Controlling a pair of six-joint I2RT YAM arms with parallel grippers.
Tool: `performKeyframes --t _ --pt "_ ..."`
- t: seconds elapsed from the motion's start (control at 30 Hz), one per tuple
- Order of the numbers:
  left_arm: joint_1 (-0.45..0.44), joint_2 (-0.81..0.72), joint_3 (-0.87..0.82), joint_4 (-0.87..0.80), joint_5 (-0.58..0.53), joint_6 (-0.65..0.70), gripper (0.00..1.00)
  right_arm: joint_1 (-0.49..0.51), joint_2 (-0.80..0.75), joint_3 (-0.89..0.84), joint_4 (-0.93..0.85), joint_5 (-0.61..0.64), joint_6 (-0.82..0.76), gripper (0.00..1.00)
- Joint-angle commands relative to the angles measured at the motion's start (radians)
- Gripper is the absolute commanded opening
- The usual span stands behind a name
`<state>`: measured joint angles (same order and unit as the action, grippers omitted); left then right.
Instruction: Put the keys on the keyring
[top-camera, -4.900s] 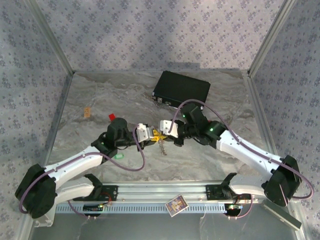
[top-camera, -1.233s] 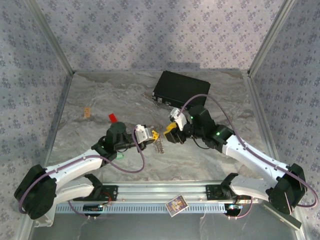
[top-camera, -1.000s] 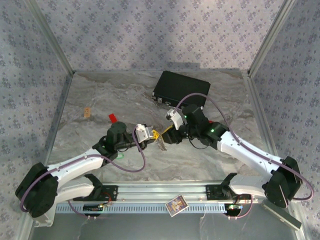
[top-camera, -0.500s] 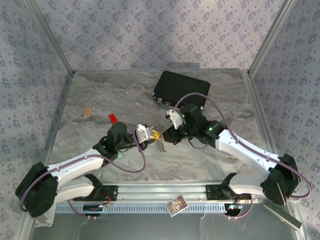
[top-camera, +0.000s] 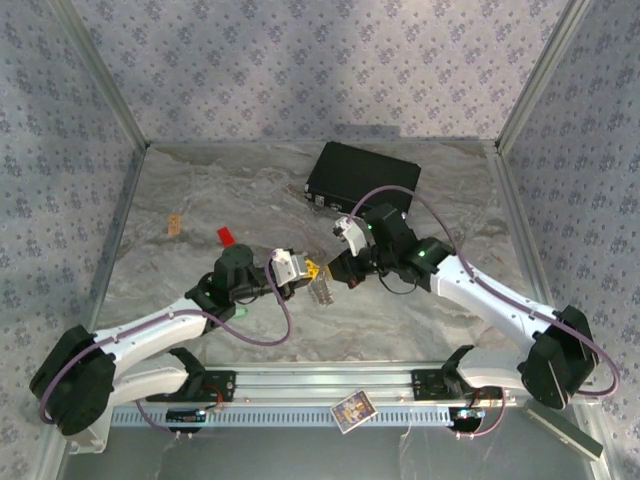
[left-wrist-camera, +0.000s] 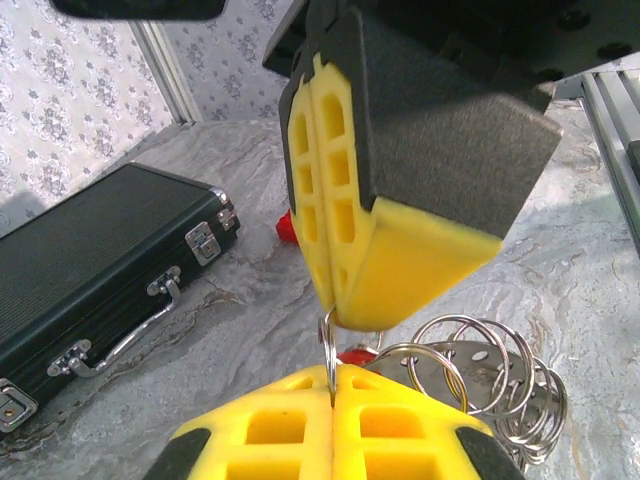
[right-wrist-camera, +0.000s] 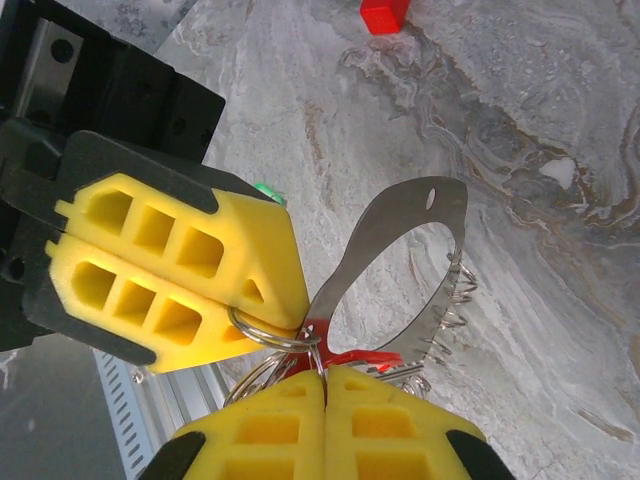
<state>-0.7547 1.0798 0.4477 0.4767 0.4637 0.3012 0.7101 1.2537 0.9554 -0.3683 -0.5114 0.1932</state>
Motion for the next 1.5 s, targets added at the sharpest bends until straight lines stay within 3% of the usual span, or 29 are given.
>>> performKeyframes --t 0.0,0.13,0.27,0.47,0.57,0.63,1.03,1.47 --pt "-0.007 -0.031 -0.004 0.092 0.065 -0.014 0.0 -0.012 0.032 0.006 0.029 -0.051 -0.017 0.05" --pt "-0.008 -0.03 -0.004 0.099 0.066 -0.015 0.0 -0.019 0.029 -0.007 0.047 -0.063 -0.021 0.13" --pt "-0.007 -0.029 -0.006 0.097 0.066 -0.012 0.0 -0.035 -0.05 -0.041 0.081 -0.024 -0.067 0.3" --pt "-0.008 -0.026 -0.012 0.109 0.074 -0.015 0.0 -0.008 -0.23 -0.238 0.346 0.066 -0.395 0.38" --pt "-0.007 -0.027 -0.008 0.099 0.094 -0.012 0.0 0.01 -0.267 -0.318 0.477 0.033 -0.574 0.39" --pt "-0.008 -0.027 0.002 0.077 0.111 -0.007 0.0 0.008 -0.25 -0.291 0.449 -0.011 -0.605 0.39" --pt "-0.008 -0.014 0.014 0.077 0.173 -0.004 0.0 0.012 -0.194 -0.258 0.429 -0.068 -0.602 0.25" --pt "-0.007 -0.001 0.029 0.076 0.193 -0.008 0.0 0.013 -0.156 -0.234 0.413 -0.149 -0.621 0.16"
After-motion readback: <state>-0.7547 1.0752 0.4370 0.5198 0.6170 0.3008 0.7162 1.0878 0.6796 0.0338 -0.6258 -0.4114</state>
